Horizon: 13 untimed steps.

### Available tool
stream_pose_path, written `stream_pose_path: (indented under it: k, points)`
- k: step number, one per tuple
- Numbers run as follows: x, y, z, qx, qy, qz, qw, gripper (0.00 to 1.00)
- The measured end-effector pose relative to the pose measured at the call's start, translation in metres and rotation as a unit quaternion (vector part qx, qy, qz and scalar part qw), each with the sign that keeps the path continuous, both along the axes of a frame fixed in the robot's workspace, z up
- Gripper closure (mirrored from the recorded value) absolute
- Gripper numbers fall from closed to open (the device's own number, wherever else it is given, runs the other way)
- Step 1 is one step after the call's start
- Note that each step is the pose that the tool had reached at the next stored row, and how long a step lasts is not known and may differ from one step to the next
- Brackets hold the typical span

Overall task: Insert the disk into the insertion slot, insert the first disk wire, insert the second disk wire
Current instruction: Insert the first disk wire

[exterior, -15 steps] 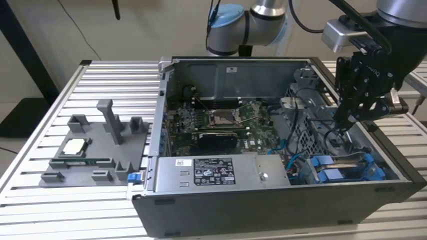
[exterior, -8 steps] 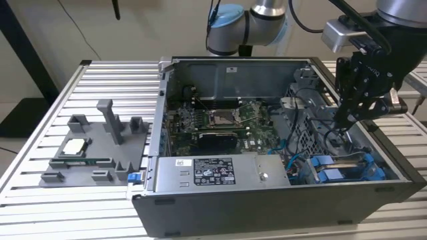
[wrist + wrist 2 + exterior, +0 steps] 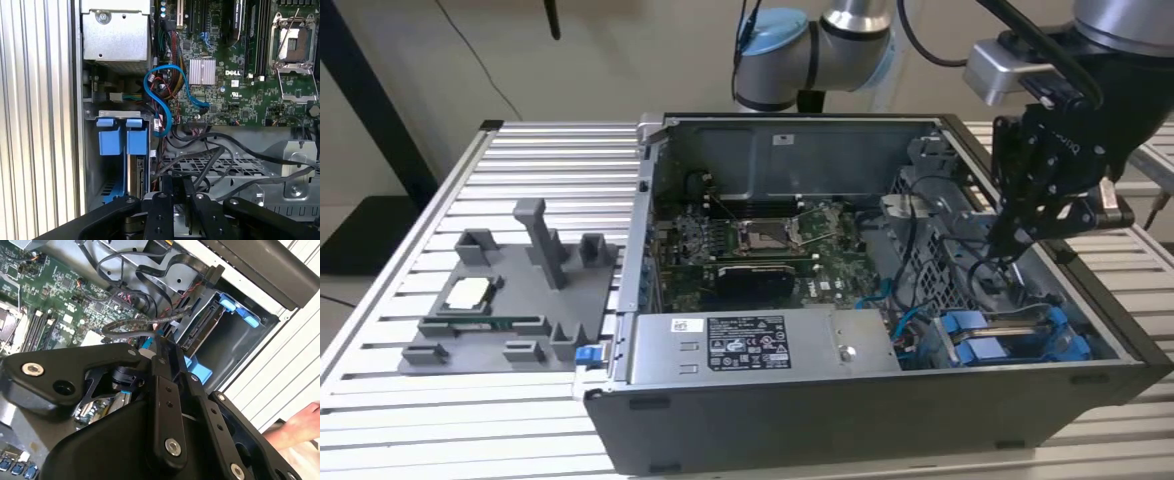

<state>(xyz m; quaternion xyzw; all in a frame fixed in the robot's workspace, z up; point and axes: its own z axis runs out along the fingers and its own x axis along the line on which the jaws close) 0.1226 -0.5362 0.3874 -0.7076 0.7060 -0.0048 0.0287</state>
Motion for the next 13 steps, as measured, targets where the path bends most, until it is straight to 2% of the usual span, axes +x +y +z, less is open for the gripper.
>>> stream_pose_path:
  k: [3,7,9,11,13]
  points:
    - [0.004,-0.0007,-0.0008,-0.0017,0.0083,0.000,1.0000,0.81]
    - [0.012,-0.0035,-0.0018,-0.0029,0.0230,0.000,0.9997,0.81]
    - [0.016,-0.0056,-0.0027,-0.0030,0.0290,0.000,0.9996,0.81]
    - [0.021,-0.0086,-0.0041,-0.0030,0.0339,0.000,0.9994,0.81]
    - [0.024,-0.0120,-0.0061,-0.0030,0.0370,0.000,0.9993,0.81]
